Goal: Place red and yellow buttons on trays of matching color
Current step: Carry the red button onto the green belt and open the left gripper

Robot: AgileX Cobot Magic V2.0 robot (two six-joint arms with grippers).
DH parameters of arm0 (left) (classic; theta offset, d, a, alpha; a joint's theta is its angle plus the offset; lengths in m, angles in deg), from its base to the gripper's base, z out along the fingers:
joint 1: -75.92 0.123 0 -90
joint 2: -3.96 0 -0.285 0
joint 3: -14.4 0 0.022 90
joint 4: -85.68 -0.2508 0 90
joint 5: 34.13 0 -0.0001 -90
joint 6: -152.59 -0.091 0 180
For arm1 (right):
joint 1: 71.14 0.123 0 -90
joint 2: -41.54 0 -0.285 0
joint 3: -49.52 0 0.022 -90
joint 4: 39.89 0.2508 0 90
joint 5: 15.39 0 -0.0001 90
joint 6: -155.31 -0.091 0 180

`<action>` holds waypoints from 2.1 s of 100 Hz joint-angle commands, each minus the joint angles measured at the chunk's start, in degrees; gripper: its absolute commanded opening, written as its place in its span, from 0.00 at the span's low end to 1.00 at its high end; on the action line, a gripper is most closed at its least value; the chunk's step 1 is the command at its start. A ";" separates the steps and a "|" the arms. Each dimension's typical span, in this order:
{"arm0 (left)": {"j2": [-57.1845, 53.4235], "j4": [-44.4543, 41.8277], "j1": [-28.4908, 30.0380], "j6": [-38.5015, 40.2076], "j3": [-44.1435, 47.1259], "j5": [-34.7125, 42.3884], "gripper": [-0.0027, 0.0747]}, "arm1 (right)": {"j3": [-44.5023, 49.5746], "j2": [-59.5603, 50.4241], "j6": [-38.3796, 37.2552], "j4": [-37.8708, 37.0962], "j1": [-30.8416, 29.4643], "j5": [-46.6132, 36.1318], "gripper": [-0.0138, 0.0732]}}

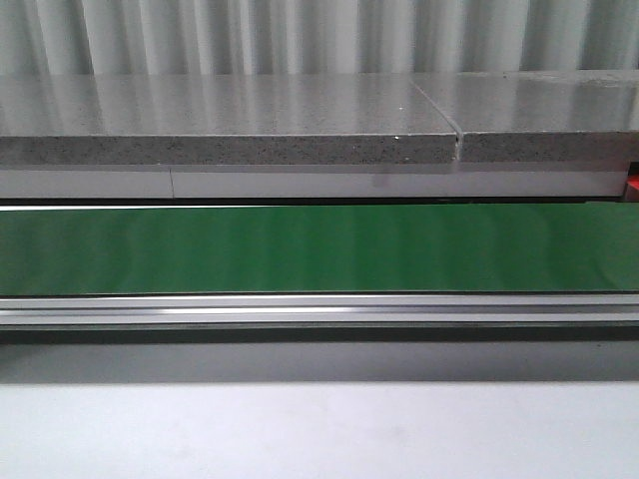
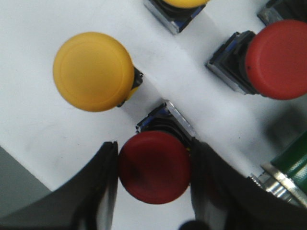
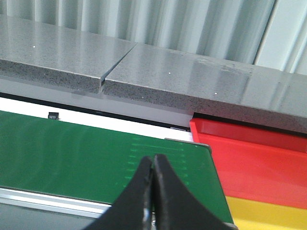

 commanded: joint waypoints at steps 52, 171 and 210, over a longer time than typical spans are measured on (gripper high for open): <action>-22.36 0.03 -4.86 -6.96 -10.20 -7.88 0.01 | -0.33 -0.65 0.02 -0.64 -0.21 -4.62 0.08; 7.08 -3.33 -24.22 -16.37 -31.75 -20.26 0.02 | -0.33 -0.65 0.02 -0.64 -0.21 -4.62 0.08; 6.76 -3.12 -25.49 -16.61 -31.87 -21.09 0.93 | -0.33 -0.65 0.02 -0.64 -0.21 -4.62 0.08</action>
